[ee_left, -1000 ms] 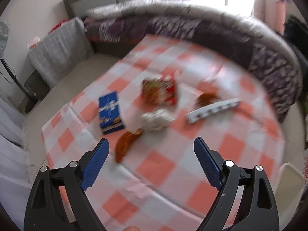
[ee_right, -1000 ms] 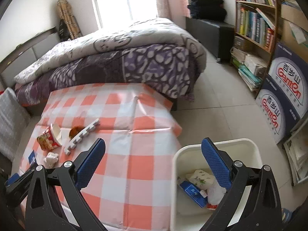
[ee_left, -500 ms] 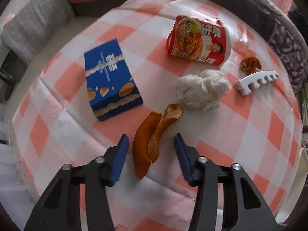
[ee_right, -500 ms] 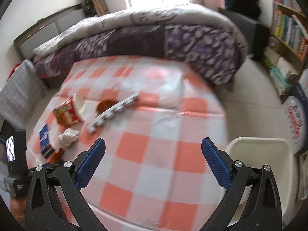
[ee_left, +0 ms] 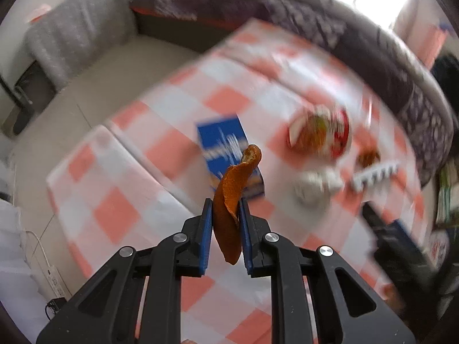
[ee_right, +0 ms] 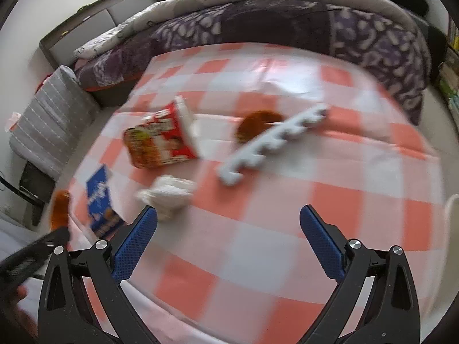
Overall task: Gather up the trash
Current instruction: 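Grasp the orange peel with the left gripper while the right gripper moves toward the tissue, then grasp the white tissue bundle with the right gripper while the left gripper holds the peel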
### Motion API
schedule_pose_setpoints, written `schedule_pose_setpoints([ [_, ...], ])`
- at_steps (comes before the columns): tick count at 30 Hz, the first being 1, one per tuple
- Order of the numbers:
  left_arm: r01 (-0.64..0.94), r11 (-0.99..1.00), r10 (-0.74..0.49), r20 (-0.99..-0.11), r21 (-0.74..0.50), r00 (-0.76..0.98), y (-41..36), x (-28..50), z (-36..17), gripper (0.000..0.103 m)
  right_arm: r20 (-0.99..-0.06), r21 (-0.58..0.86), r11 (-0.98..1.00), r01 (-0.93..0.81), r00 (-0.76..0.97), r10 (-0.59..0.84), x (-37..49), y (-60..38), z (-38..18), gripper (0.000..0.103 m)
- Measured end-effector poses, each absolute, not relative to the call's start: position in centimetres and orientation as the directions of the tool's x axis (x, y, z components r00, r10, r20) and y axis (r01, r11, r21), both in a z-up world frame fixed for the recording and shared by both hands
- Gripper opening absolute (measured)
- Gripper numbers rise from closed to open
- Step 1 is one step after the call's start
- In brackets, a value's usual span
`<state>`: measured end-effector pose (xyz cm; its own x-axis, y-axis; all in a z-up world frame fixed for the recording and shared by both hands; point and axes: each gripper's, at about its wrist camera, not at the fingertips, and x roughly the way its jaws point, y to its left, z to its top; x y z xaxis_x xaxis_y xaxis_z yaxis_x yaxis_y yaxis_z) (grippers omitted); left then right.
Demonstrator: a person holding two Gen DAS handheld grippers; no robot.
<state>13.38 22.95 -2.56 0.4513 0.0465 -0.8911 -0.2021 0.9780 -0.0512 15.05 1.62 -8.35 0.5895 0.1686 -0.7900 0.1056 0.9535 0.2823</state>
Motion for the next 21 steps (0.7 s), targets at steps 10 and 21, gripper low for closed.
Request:
schedule_pose_setpoints([
  [10, -0.227, 0.970, 0.044, -0.849, -0.091, 0.527, 23.8, 13.2, 0.6, 0.018, -0.791, 0.172, 0.985, 0.025, 0.599, 0.123, 17.7, 7.7, -9.8, 0.080],
  [21, -0.247, 0.961, 0.023, -0.857, -0.123, 0.514, 24.3, 13.1, 0.1, 0.018, -0.794, 0.171, 0.985, -0.020, 0.590, 0.150, 17.3, 6.8, -9.8, 0.039],
])
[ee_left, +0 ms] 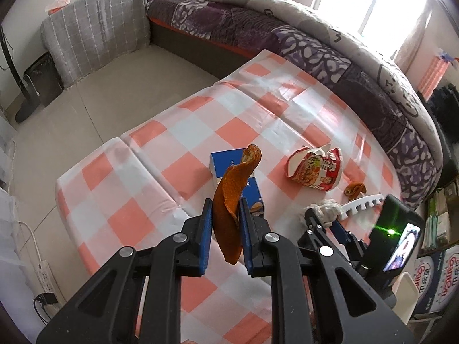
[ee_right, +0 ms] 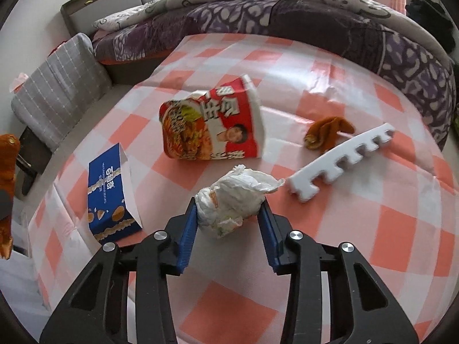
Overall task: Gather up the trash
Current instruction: 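Grasp the white tissue bundle with the right gripper while the left gripper holds the peel, then carry the peel and tissue over the white bin and open both grippers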
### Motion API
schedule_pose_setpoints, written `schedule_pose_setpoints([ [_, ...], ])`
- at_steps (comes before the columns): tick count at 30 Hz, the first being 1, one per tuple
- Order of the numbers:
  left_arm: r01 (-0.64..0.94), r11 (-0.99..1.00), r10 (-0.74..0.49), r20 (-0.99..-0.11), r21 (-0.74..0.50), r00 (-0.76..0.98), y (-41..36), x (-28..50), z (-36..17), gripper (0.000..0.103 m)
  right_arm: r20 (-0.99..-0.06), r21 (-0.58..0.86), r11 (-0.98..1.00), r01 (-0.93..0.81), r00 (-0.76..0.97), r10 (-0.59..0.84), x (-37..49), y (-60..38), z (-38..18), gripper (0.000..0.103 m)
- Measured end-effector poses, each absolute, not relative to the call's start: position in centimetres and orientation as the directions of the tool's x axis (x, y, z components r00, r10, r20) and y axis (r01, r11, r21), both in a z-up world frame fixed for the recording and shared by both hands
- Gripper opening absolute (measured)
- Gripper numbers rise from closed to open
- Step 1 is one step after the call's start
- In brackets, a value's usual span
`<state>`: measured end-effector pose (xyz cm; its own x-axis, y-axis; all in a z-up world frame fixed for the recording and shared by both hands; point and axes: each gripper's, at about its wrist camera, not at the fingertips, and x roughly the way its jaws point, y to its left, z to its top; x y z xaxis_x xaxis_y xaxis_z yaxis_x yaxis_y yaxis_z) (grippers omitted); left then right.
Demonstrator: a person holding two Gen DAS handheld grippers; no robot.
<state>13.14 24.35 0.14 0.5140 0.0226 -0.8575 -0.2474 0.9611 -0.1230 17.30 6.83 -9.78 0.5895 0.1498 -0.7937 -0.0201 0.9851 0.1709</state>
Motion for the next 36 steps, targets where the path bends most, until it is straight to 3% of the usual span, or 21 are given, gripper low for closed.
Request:
schedule_pose_setpoints([
  [17, -0.078, 0.995, -0.010, -0.810, -0.069, 0.586, 15.8, 11.9, 2.4, 0.018, -0.756, 0.104, 0.993, 0.059, 0.654, 0.040, 12.6, -1.9, -3.9, 0.039],
  [36, 0.206, 0.978, -0.139, -0.813, -0.024, 0.566, 1.4, 10.0, 1.1, 0.018, -0.843, 0.105, 0.915, 0.390, 0.522, -0.126, 4.9, -20.6, -4.0, 0.040],
])
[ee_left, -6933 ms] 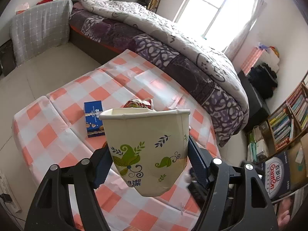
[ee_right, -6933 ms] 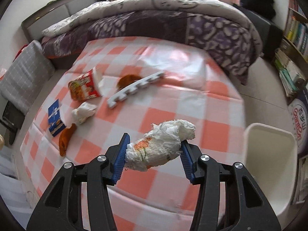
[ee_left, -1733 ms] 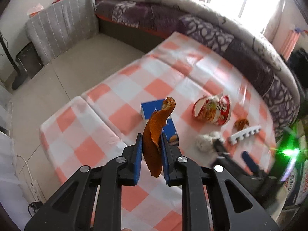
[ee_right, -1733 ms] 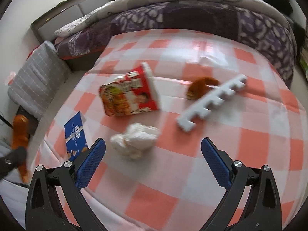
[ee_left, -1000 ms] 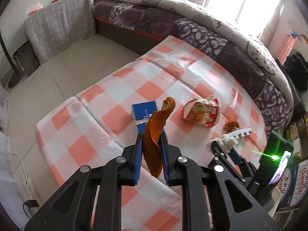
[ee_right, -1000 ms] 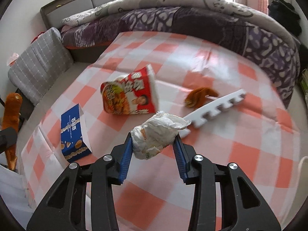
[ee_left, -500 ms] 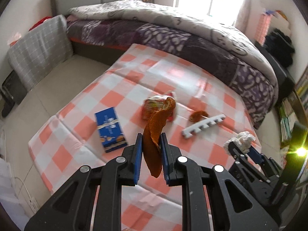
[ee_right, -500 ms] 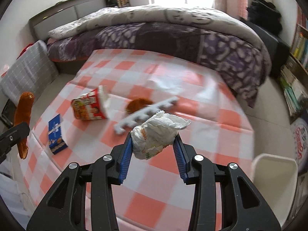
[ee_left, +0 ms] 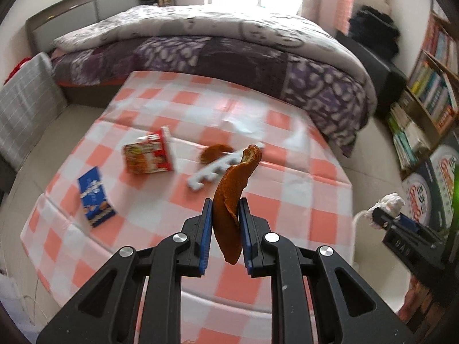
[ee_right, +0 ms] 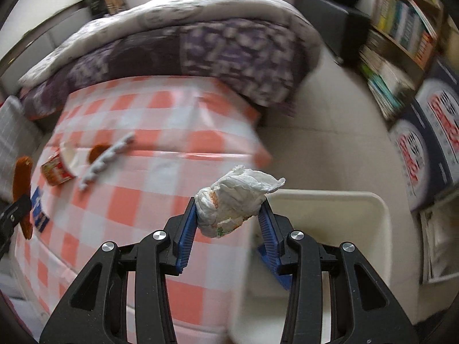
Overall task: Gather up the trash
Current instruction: 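Carry the peel and tissue over the white bin and open both grippers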
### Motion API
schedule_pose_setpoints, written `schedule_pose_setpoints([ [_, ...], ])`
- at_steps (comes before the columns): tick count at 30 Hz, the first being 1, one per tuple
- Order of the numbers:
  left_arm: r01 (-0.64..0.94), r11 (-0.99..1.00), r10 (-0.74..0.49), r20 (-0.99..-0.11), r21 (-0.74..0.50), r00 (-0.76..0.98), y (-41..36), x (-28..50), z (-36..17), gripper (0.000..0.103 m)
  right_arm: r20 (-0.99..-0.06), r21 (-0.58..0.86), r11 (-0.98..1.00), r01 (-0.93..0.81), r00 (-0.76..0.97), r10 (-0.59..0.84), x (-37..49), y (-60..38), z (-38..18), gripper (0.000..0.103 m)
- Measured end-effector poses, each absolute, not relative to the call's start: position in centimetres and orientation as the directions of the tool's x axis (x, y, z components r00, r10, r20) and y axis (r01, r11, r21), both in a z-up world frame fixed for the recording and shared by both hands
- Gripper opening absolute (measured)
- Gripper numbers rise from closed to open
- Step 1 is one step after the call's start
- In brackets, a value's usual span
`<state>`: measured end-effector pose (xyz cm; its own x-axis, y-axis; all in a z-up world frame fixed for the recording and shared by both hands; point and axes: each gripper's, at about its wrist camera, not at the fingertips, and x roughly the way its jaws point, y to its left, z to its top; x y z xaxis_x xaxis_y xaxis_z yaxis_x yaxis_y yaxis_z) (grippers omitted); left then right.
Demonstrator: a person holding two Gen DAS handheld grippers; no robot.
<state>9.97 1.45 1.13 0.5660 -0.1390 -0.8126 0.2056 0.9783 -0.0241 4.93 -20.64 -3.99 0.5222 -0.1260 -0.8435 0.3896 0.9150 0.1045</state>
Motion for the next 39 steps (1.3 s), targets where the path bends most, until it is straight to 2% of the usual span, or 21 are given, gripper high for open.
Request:
schedule_pose_setpoints([
  [9, 0.341, 0.938, -0.237, -0.827, -0.059, 0.510, -5.2, 8.3, -0.4, 0.018, -0.882, 0.071, 0.859, 0.508, 0.434, -0.185, 1.7, -27.4, -4.6, 0.044],
  [11, 0.377, 0.922, -0.275, -0.832, -0.086, 0.483, -6.7, 7.8, -0.7, 0.018, -0.882, 0.056, 0.845, 0.532, 0.423, -0.208, 1.1, -28.5, -4.5, 0.053],
  [13, 0.410, 0.906, -0.307, -0.836, -0.109, 0.455, -8.1, 7.3, -1.1, 0.018, -0.876, 0.053, 0.826, 0.561, 0.423, -0.232, 0.4, -29.6, -4.1, 0.066],
  [16, 0.457, 0.879, -0.347, -0.841, -0.137, 0.415, -10.0, 6.6, -1.6, 0.018, -0.867, 0.057, 0.803, 0.593, 0.428, -0.255, -0.4, -31.0, -3.6, 0.072],
  [31, 0.581, 0.786, -0.447, -0.843, -0.210, 0.300, -15.9, 3.9, -3.5, 0.020, -0.858, 0.113, 0.735, 0.668, 0.439, -0.267, -2.1, -35.5, -2.9, 0.078],
  [32, 0.585, 0.782, -0.453, -0.842, -0.217, 0.293, -16.0, 3.9, -3.5, 0.024, -0.859, 0.115, 0.733, 0.671, 0.437, -0.266, -2.2, -35.5, -3.0, 0.078],
  [34, 0.597, 0.764, -0.478, -0.835, -0.243, 0.271, -16.3, 3.7, -3.5, 0.052, -0.861, 0.120, 0.728, 0.674, 0.436, -0.262, -2.2, -35.8, -3.1, 0.079],
  [35, 0.599, 0.762, -0.482, -0.833, -0.245, 0.271, -16.3, 3.6, -3.5, 0.055, -0.861, 0.124, 0.726, 0.676, 0.437, -0.260, -2.2, -35.8, -3.1, 0.079],
  [39, 0.605, 0.757, -0.489, -0.829, -0.247, 0.273, -16.1, 3.6, -3.1, 0.058, -0.858, 0.132, 0.720, 0.682, 0.442, -0.261, -2.2, -35.8, -3.0, 0.081],
])
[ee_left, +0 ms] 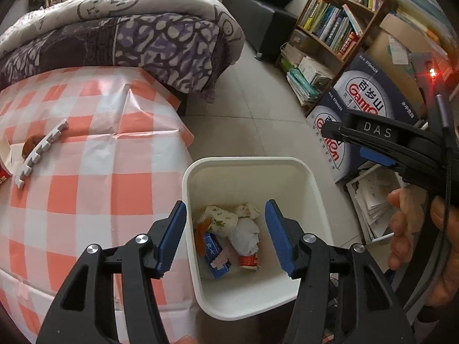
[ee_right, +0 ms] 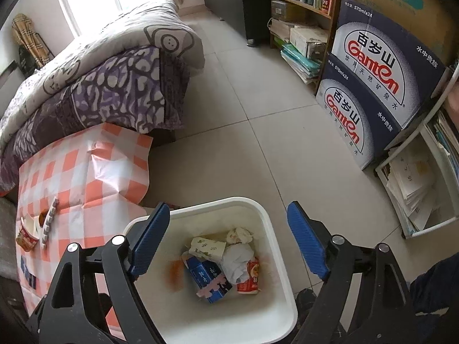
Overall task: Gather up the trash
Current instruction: 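Carry the peel and tissue over the white bin and open both grippers, then grasp the blue biscuit box with the left gripper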
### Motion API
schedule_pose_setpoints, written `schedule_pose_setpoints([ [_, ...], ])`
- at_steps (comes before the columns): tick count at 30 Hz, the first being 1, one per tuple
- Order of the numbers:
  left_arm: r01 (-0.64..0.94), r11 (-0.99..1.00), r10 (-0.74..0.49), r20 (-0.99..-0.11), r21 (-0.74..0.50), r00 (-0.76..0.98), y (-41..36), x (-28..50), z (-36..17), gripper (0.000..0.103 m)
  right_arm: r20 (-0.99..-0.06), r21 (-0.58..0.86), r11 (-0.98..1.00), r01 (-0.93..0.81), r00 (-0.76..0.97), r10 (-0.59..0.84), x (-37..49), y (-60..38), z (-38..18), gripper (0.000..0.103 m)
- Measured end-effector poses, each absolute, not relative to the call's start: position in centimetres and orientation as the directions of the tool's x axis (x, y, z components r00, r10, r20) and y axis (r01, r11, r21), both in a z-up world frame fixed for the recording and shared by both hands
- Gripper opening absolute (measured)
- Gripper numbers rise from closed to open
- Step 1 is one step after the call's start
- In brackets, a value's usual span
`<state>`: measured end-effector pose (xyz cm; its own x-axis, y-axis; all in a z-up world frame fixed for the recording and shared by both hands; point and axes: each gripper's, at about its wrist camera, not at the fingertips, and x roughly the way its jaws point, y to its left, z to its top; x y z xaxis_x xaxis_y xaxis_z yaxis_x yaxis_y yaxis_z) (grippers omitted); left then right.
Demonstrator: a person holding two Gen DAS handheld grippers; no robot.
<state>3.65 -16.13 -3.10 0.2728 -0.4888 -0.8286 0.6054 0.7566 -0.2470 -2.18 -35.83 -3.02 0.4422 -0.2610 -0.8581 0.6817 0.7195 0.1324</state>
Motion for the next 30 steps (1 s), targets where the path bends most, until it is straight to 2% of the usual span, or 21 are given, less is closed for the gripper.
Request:
schedule_pose_setpoints([
  [8, 0.464, 0.871, -0.353, -0.862, -0.161, 0.364, -11.4, 6.8, -3.4, 0.065, -0.864, 0.169, 0.720, 0.673, 0.453, -0.221, -1.1, -34.7, -3.5, 0.089],
  [10, 0.399, 0.910, -0.285, -0.872, -0.115, 0.398, -9.5, 8.1, -3.6, 0.072, -0.867, 0.168, 0.724, 0.669, 0.450, -0.214, -0.6, -34.2, -3.7, 0.092],
  [12, 0.302, 0.952, -0.188, -0.880, -0.053, 0.436, -6.8, 9.7, -3.9, 0.076, -0.874, 0.171, 0.728, 0.664, 0.444, -0.200, 0.0, -33.6, -4.0, 0.093],
  [16, 0.056, 0.997, 0.028, -0.883, 0.062, 0.469, -0.1, 13.6, -5.0, 0.077, -0.883, 0.172, 0.740, 0.650, 0.434, -0.177, 1.1, -32.3, -4.6, 0.094],
  [22, -0.270, 0.953, 0.245, -0.876, 0.138, 0.416, 11.0, 17.7, -6.8, 0.077, -0.886, 0.140, 0.777, 0.614, 0.427, -0.178, 2.9, -29.9, -5.2, 0.094],
  [26, -0.378, 0.914, 0.296, -0.881, 0.149, 0.368, 16.1, 19.3, -7.9, 0.077, -0.887, 0.125, 0.794, 0.595, 0.426, -0.179, 3.9, -28.7, -5.5, 0.095],
  [30, -0.423, 0.889, 0.328, -0.889, 0.176, 0.319, 19.4, 20.7, -9.3, 0.077, -0.881, 0.117, 0.811, 0.573, 0.437, -0.181, 4.6, -27.4, -5.5, 0.095],
])
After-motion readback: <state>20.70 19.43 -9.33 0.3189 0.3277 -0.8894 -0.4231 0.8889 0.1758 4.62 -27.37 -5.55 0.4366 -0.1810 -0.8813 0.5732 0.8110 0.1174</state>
